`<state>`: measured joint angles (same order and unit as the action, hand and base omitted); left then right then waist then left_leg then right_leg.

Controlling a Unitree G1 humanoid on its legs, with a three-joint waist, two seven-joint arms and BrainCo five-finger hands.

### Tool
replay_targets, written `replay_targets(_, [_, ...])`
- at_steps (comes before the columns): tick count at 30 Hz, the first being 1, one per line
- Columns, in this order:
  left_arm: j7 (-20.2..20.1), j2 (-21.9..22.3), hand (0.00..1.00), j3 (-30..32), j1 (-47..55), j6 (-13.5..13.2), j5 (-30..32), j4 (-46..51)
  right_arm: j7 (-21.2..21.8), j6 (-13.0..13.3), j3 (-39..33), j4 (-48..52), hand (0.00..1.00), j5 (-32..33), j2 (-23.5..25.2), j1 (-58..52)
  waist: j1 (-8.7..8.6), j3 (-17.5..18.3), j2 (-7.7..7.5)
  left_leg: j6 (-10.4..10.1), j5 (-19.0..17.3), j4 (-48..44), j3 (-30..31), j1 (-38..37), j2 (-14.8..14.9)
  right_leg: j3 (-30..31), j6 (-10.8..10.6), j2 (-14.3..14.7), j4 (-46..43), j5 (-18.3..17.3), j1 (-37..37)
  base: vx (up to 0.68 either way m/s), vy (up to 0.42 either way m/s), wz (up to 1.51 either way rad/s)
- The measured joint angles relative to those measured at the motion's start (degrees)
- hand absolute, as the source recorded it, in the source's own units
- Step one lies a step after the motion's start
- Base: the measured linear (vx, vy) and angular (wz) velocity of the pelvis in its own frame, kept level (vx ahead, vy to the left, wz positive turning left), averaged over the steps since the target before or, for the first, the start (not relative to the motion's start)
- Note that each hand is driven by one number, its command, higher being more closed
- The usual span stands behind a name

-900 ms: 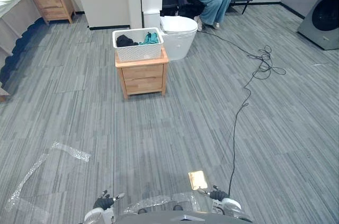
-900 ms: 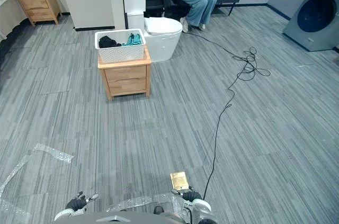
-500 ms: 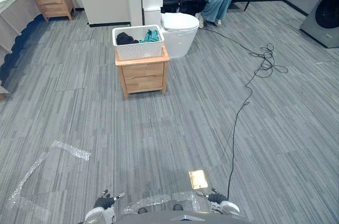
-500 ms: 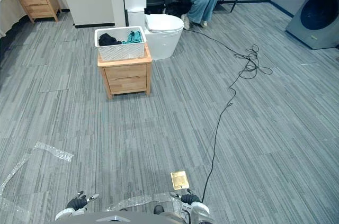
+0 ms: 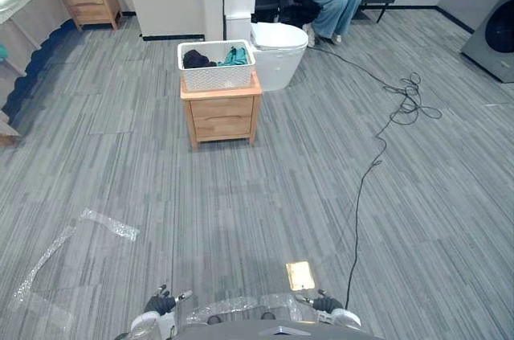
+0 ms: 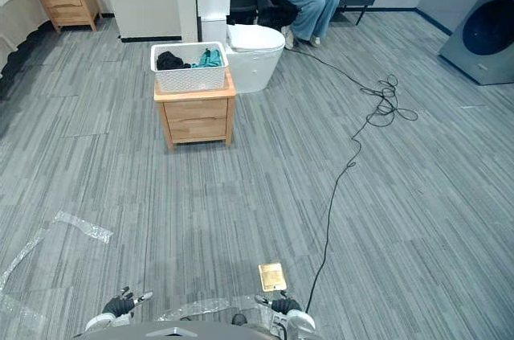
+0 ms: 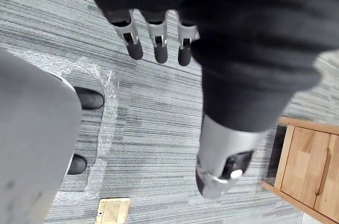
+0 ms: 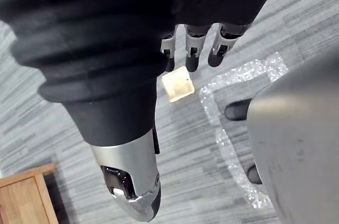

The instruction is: Pick up the laundry basket with both hands and put the clothes into the washing machine.

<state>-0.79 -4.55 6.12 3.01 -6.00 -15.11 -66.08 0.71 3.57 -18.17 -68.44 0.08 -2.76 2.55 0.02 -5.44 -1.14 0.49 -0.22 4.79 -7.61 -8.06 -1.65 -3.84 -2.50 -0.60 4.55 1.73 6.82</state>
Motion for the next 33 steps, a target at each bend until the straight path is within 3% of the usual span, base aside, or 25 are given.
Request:
replay_targets(13, [-0.1,-0.7,0.0,-2.0,-0.3,0.0,-2.1,0.3,0.0,0.0,-0.2,0.0,0.0,2.6,-0.2,0.5,0.06,-0.7,-0.23,0.0,0.0,0.0,-0.2,1.2,-0.1,0.1,-0.5,-0.1,-1.0,-0.7,-1.8,-0.04,-0.025,-0.01])
replay_targets(15, [-0.1,-0.9,0.0,-2.2,-0.5,0.0,-2.9,1.0,0.0,0.0,-1.4,0.1,0.0,3.8,-0.2,1.3,-0.03,-1.9,-0.31,0.2,-0.4,-0.1,-0.1,2.1,-0.2,-0.1,-1.0,-0.5,-6.4,-3.5,-4.8,-0.01,0.003,0.09])
replay_targets(17, [-0.1,-1.0,0.0,-2.8,-1.0,0.0,-3.4,2.5,-0.2,0.0,-3.4,0.1,0.0,5.8,-0.2,1.1,-0.41,-3.5,-0.96,1.1,-1.0,-0.3,-0.2,2.2,-0.5,-2.4,-4.5,-2.5,-17.4,-8.0,-9.4,0.0,0.007,0.43])
replay_targets(20, [0.1,-1.4,0.0,-3.5,-2.0,-0.1,-4.5,2.5,-0.3,0.1,-5.8,2.6,0.0,9.9,0.4,1.2,0.17,-5.7,-0.89,1.7,-2.0,-1.6,0.0,1.8,-0.4,-4.0,-2.9,-5.9,-44.7,-8.6,-22.7,0.05,0.031,0.19])
replay_targets(22, [0.4,-1.6,0.0,-3.3,-2.0,0.2,-4.9,2.5,-0.7,0.3,-6.5,2.6,0.0,13.1,0.5,1.6,0.35,-5.9,-1.08,0.3,-4.2,-3.8,0.0,0.8,0.7,-5.4,-3.7,-8.3,-50.9,-11.0,-26.9,0.18,0.028,0.0])
replay_targets(24, [0.4,-1.2,0.0,-3.8,-2.3,0.2,-5.0,2.5,-0.8,0.3,-7.8,2.3,0.0,14.1,0.6,2.3,-0.16,-6.1,-0.8,-0.8,-5.6,-3.7,-0.3,-1.4,1.5,-7.8,-3.8,-10.4,-44.5,-11.5,-27.6,0.25,0.021,-0.13])
replay_targets(25, [0.4,-1.2,0.0,-4.1,-2.7,0.2,-5.0,2.5,-0.8,0.3,-7.9,2.2,0.0,14.3,0.5,2.4,-0.38,-6.2,-0.69,-1.2,-6.2,-3.7,-0.4,-1.9,1.8,-8.2,-3.5,-10.7,-40.6,-11.1,-27.6,0.36,-0.041,-0.08])
replay_targets(28, [0.2,-1.0,0.0,-4.4,-5.0,0.2,-5.1,2.6,-0.9,0.1,-11.7,1.0,0.0,15.6,0.5,2.3,-0.96,-6.2,-0.73,-4.4,-9.8,-4.1,-0.7,-5.0,3.8,-9.5,-2.6,-11.1,-22.4,-4.2,-27.8,0.38,-0.156,0.03])
replay_targets(30, [-0.1,-1.0,0.0,-3.9,-5.1,0.2,-5.0,2.8,-0.9,-0.1,-14.9,0.0,0.0,15.8,0.4,2.1,-2.13,-6.1,-0.32,-6.1,-14.0,-7.4,-0.2,-5.6,6.7,-9.7,-1.3,-10.6,-25.1,-3.4,-27.9,0.5,-0.34,0.27])
replay_targets(31, [-0.3,-1.0,0.0,-3.5,-3.9,0.3,-5.0,3.0,-1.0,-0.2,-16.4,0.1,0.0,15.7,0.1,1.2,-2.56,-5.2,1.34,-8.1,-17.0,-11.7,-0.3,-5.8,10.8,-11.3,0.9,-7.8,-28.1,-5.5,-26.7,0.65,-0.497,0.43])
replay_targets(32, [-0.7,-1.0,0.0,-0.5,-3.4,0.5,-5.1,4.0,-1.1,-0.4,-16.5,0.0,0.0,15.6,0.4,0.6,-2.58,-5.2,0.13,-8.4,-19.0,-27.5,-0.4,-0.3,13.5,-12.7,5.7,-6.2,-28.5,-5.7,-25.0,0.57,-0.429,0.31])
replay_targets(33, [-0.5,-0.6,0.0,1.1,-3.7,0.7,-5.5,5.1,-1.2,-0.4,-16.7,0.1,0.0,15.6,0.2,0.4,-2.36,-5.4,1.12,-6.4,-18.1,-36.8,0.0,3.7,16.3,-13.4,5.7,-4.4,-28.7,-6.4,-24.1,0.46,-0.382,0.0])
